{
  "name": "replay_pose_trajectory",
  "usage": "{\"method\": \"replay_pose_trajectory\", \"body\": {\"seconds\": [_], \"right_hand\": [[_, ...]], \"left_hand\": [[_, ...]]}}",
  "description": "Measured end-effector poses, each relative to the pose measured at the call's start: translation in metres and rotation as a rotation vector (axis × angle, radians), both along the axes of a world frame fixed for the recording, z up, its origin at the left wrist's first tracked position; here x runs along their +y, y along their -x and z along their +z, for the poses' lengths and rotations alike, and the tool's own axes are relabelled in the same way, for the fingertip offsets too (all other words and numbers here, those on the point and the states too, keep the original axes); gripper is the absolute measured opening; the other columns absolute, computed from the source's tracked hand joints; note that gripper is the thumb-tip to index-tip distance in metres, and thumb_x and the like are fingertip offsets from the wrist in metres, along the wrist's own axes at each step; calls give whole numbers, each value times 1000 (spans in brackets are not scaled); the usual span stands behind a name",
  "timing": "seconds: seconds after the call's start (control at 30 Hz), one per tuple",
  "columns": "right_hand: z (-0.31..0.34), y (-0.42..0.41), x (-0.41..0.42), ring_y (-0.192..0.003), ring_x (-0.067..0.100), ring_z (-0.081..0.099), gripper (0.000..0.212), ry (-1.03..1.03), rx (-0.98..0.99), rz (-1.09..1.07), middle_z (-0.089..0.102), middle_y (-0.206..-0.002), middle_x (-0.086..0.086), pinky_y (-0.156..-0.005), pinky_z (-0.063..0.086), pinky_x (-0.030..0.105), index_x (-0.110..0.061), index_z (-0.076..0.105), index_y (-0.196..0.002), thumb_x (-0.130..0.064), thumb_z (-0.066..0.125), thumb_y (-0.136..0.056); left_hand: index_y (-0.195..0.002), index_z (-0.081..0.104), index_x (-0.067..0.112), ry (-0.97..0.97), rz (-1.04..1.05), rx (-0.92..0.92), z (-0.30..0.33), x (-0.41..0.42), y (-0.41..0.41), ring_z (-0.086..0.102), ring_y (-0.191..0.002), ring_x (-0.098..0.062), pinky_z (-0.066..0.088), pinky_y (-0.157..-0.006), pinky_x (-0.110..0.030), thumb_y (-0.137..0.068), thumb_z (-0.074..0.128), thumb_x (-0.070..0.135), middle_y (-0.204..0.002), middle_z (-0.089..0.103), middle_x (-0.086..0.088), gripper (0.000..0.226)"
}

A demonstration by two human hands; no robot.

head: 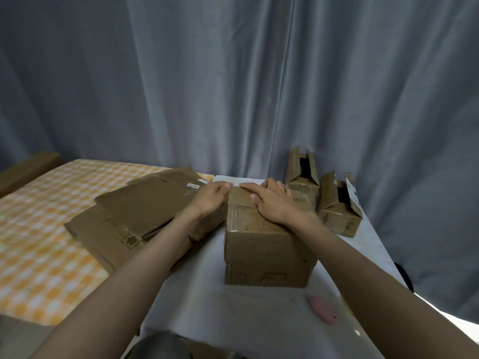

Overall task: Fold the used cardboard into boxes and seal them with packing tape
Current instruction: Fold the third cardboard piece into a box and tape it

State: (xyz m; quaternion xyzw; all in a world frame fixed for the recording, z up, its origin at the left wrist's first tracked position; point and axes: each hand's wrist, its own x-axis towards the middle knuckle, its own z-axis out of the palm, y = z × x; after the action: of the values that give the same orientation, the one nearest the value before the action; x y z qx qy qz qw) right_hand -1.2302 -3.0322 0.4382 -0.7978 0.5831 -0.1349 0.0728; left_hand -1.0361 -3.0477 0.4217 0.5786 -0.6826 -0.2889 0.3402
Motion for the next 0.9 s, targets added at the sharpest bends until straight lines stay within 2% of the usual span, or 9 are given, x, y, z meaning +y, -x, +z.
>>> {"method": "replay_pose_trajectory", "body": {"seconds": [0.1,0.17,0.23,0.4,0.47,0.57,0.73,0.8,0.9], "right_hand": [[1,-2,2,-123,24,35,42,-12,-15,1,39,-120,1,-110,18,46,-51,35,-144,-36,31,-105],[1,-3,3,-125,24,35,42,-10,-7,-7,38,-118,0,-111,18,46,-50,35,-144,-37,30,-105],[1,-3,3,-126,23,35,42,-8,-1,-15,35,-115,-2,-111,17,46,-49,34,-146,-37,30,-106],[-2,-5,2,-127,22,35,43,2,0,-20,41,-123,1,-112,17,45,-49,34,-147,-37,30,-106],[-4,-4,2,-126,22,35,43,14,0,-24,42,-125,2,-112,18,45,-49,34,-147,-37,30,-106],[-5,-3,2,-126,22,35,43,17,-1,-27,42,-125,1,-112,18,44,-49,34,-147,-37,30,-106],[-2,-3,-1,-126,21,35,43,21,-8,-25,42,-125,2,-113,17,44,-47,34,-148,-37,29,-106],[-2,-3,-1,-127,22,35,44,18,-1,-28,42,-127,3,-114,17,45,-46,34,-148,-37,29,-106],[-3,-6,3,-130,23,37,45,31,-33,-30,45,-132,5,-116,18,46,-40,35,-151,-34,32,-106]], "left_hand": [[-134,63,16,142,97,81,-6,12,-8,53,-128,-17,33,-97,-15,-104,47,17,-136,62,-2,34],[-136,61,17,148,76,140,-11,22,-4,52,-130,-16,35,-105,-20,-104,48,18,-137,62,-1,35],[-145,51,19,84,26,178,-17,33,3,44,-138,-16,31,-116,-30,-105,45,24,-147,52,0,40],[-158,17,32,-120,-58,414,-23,56,20,21,-147,-8,15,-116,-22,-108,27,44,-162,22,9,53],[-159,7,34,-152,-100,476,-24,64,24,17,-150,-11,11,-123,-32,-106,20,52,-165,15,8,57],[-159,1,32,-69,-136,341,-33,75,16,5,-152,-5,8,-126,-38,-103,15,58,-166,4,12,63],[-154,-3,48,54,-134,286,-53,101,11,2,-141,21,7,-121,-15,-93,27,72,-157,0,35,72],[-155,-6,48,133,-120,244,-62,111,23,6,-145,15,11,-119,-15,-96,34,67,-160,2,31,74],[-158,0,41,231,20,179,-67,114,32,19,-151,-10,21,-123,-39,-100,31,57,-165,12,17,68]]}}
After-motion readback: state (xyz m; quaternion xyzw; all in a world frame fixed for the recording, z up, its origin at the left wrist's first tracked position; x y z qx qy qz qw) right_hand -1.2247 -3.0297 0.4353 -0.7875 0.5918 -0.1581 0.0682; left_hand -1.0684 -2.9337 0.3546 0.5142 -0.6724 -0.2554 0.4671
